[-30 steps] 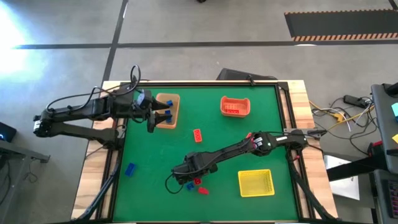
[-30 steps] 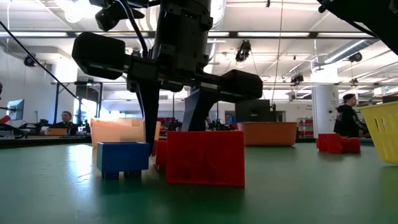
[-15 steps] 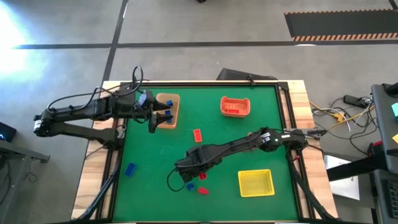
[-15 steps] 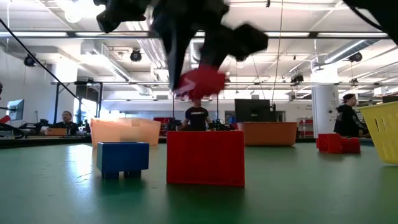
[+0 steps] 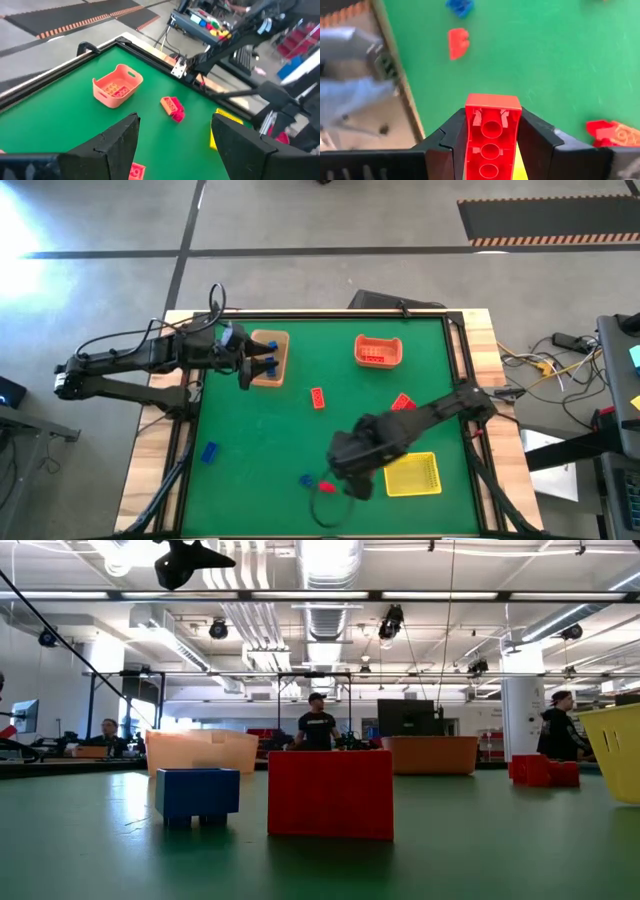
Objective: Sort & place blocks by color
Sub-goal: Put the red game piece into the yellow bin
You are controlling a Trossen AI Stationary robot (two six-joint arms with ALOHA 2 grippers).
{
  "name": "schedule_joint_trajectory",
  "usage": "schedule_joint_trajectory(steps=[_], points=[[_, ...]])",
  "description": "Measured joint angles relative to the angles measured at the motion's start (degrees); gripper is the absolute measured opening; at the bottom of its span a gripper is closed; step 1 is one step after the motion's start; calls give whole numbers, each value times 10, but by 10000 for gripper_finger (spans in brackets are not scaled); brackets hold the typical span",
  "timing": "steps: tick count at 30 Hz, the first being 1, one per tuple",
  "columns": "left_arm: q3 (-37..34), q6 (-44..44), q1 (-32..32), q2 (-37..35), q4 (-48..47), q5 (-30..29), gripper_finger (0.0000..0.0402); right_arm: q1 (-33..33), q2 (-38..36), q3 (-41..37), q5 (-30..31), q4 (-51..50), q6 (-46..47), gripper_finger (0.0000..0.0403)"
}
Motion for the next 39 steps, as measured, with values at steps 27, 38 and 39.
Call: schedule_joint_trajectory(steps=[27, 38, 39], points=[[-1, -94, 0, 30, 69, -3, 233, 101, -301, -651, 0, 337, -36, 128], [0, -108, 0, 76, 116, -3, 233, 101, -294, -716, -1, 362, -25, 158], [0, -108, 0, 79, 116, -3, 233, 101, -294, -716, -1, 364, -25, 162]])
